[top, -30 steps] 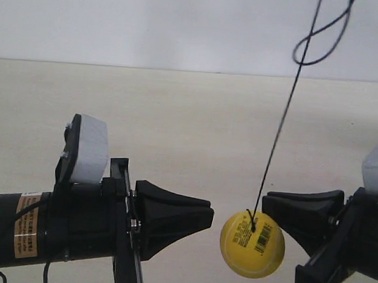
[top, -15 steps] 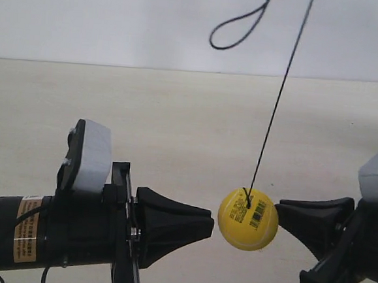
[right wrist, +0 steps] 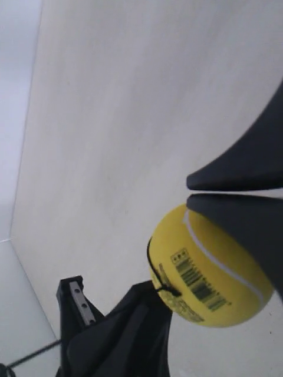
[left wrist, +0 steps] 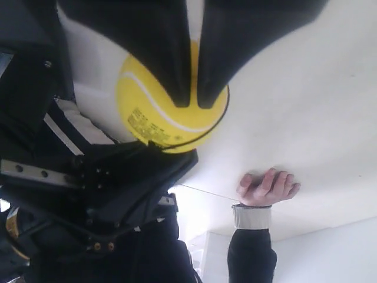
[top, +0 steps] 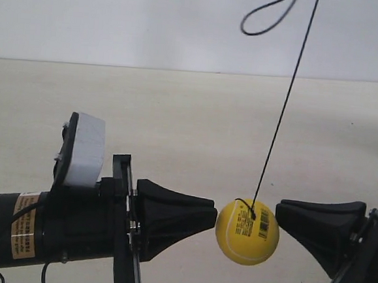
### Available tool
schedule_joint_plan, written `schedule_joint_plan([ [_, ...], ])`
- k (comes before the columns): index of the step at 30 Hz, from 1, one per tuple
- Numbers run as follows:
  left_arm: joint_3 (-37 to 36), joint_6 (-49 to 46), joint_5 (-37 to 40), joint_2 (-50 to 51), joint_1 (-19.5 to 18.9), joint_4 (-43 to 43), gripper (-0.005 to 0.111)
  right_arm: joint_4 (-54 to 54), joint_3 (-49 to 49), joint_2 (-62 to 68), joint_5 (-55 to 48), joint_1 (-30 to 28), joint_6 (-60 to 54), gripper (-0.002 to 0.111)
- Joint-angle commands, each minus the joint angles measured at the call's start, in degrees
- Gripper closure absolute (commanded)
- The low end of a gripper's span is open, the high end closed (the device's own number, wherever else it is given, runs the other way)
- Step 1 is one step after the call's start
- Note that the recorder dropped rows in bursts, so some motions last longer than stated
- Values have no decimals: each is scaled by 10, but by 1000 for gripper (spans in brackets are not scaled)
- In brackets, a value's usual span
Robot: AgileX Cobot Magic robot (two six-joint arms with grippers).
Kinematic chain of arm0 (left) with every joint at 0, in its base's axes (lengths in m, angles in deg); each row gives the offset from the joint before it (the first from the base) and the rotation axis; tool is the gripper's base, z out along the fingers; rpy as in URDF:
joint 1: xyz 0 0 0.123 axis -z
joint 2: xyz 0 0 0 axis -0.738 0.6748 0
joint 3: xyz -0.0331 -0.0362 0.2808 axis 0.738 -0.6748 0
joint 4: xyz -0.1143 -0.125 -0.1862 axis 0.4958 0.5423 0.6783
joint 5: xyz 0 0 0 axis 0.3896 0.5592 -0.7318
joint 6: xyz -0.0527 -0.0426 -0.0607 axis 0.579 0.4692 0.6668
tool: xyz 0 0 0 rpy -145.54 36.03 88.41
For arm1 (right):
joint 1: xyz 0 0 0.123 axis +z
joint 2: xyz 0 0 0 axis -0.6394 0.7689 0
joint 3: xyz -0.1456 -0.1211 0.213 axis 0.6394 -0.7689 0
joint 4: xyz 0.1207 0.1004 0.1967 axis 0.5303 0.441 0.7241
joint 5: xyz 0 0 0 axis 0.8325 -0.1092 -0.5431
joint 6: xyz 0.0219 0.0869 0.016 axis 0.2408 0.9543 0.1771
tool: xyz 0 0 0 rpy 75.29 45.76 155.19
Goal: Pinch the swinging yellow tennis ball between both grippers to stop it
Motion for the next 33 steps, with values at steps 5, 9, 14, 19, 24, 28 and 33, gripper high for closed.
schedule_joint_plan([
  [5, 3, 4, -9, 2, 1, 6, 102, -15, -4, 39, 52, 1, -11, 108],
  [9, 3, 4, -5, 2, 1, 6, 102, -16, -4, 39, 52, 1, -11, 108],
  [14, 3, 2, 9, 2, 1, 6, 102, -15, -4, 39, 52, 1, -18, 108],
  [19, 3, 2, 42, 2, 1, 6, 102, -29, -4, 39, 70, 1, -10, 108],
  [24, 3, 2, 34, 2, 1, 8, 102, -55, -4, 39, 74, 1, 9, 108],
  [28, 3, 2, 34, 2, 1, 8, 102, -56, -4, 39, 74, 1, 10, 108],
  [33, 3, 4, 35, 2, 1, 8, 102, -68, -4, 39, 72, 1, 12, 108],
])
